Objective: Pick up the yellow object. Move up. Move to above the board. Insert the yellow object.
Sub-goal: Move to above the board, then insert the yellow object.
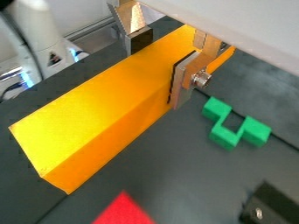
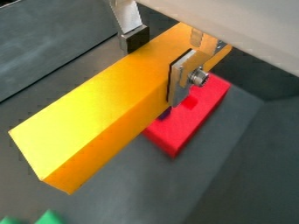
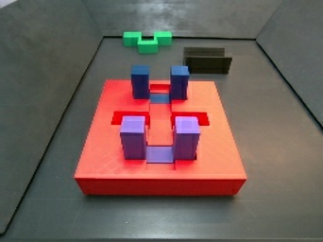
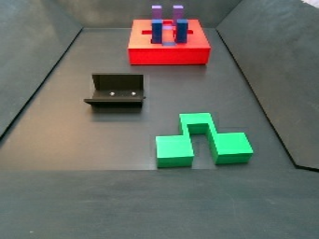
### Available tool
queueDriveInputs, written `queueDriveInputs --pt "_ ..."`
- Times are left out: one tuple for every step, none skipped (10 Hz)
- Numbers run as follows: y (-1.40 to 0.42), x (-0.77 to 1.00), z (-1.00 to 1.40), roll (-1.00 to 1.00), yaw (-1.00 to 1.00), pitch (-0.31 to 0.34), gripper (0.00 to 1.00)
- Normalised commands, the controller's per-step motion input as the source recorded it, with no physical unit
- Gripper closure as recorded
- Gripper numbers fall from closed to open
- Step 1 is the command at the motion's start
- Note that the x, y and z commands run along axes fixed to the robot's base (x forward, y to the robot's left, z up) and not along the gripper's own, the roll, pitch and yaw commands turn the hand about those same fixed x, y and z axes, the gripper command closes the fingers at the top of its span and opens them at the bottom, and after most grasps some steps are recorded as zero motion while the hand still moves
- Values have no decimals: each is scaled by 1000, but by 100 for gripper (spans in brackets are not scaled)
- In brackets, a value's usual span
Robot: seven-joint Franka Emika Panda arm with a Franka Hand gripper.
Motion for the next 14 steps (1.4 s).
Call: queueDriveInputs --pt "-1400 931 179 17 15 178 100" --pt "-1400 953 183 7 17 152 100" --pt "-1400 1015 194 23 15 152 100" --pt "-938 708 137 49 12 155 100" --pt "-472 403 75 83 10 160 100" --pt "-324 288 65 64 9 136 100" --pt "-172 138 46 45 12 72 100" --pt "-126 189 -260 0 -14 -53 100" --pt "-434 214 -637 17 54 -107 100" --pt "-537 0 -983 30 0 -131 100" --pt "-523 0 -991 0 0 -123 100" --pt "-371 0 -891 0 31 -170 100" --pt "-183 89 -843 -29 129 -194 100" --pt "-49 91 -869 0 174 -184 100"
